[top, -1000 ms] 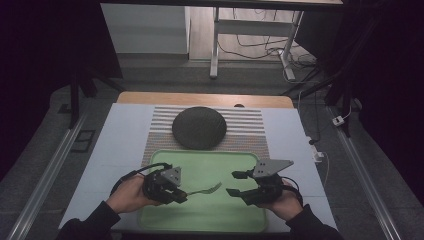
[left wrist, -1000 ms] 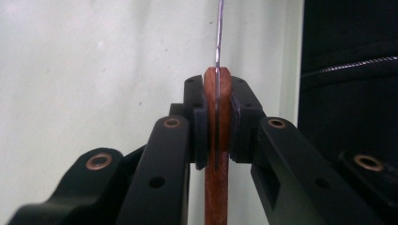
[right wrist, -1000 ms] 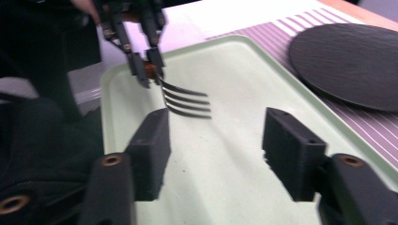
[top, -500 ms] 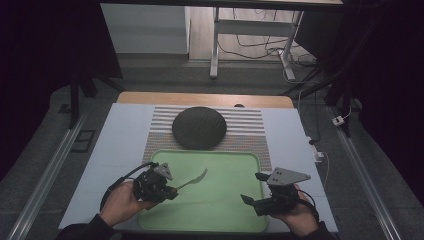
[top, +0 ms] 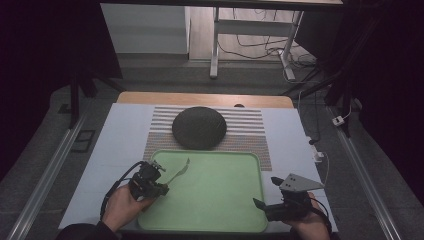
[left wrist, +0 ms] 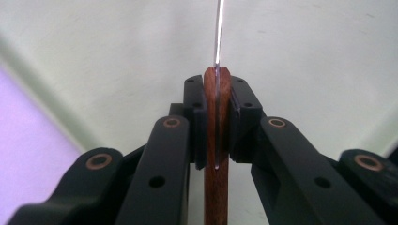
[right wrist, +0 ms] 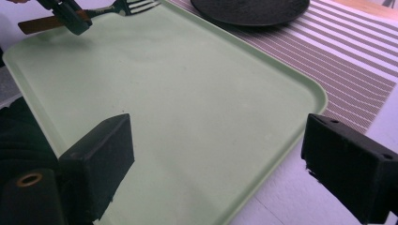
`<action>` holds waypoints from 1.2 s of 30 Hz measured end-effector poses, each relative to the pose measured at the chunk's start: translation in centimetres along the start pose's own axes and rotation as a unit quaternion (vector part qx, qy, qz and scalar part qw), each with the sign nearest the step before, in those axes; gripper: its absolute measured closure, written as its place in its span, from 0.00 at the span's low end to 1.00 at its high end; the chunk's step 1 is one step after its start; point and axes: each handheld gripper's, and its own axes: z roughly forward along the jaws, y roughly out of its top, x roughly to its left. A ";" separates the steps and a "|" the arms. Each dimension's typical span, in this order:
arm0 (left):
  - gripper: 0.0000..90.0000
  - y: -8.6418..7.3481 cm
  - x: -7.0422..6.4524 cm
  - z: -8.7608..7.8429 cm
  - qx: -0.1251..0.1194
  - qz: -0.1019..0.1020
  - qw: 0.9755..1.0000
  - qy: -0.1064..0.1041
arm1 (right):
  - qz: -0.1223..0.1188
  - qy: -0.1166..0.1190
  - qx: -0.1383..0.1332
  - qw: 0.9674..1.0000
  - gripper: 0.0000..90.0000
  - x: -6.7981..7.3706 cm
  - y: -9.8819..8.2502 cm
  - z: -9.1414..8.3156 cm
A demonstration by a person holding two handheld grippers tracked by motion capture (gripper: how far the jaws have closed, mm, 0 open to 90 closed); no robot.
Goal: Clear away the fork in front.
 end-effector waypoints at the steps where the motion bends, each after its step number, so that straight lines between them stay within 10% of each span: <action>1: 0.88 0.0 0.0 0.0 0.000 0.000 1.000 0.000 | 0.000 0.000 -0.001 1.000 0.11 0.0 -0.1 0.0; 11: 0.88 0.7 1.3 1.6 0.023 -0.066 0.997 0.024 | 0.002 -0.009 0.006 1.000 0.11 -0.2 -0.5 -0.4; 24: 0.79 0.7 1.5 1.4 0.017 -0.065 0.998 0.009 | 0.025 -0.018 0.018 0.999 0.11 -0.7 -1.2 -0.9; 36: 0.87 1.7 2.5 -0.7 -0.056 -0.038 0.998 -0.019 | 0.061 -0.028 0.012 0.998 0.04 -1.2 -1.7 -1.7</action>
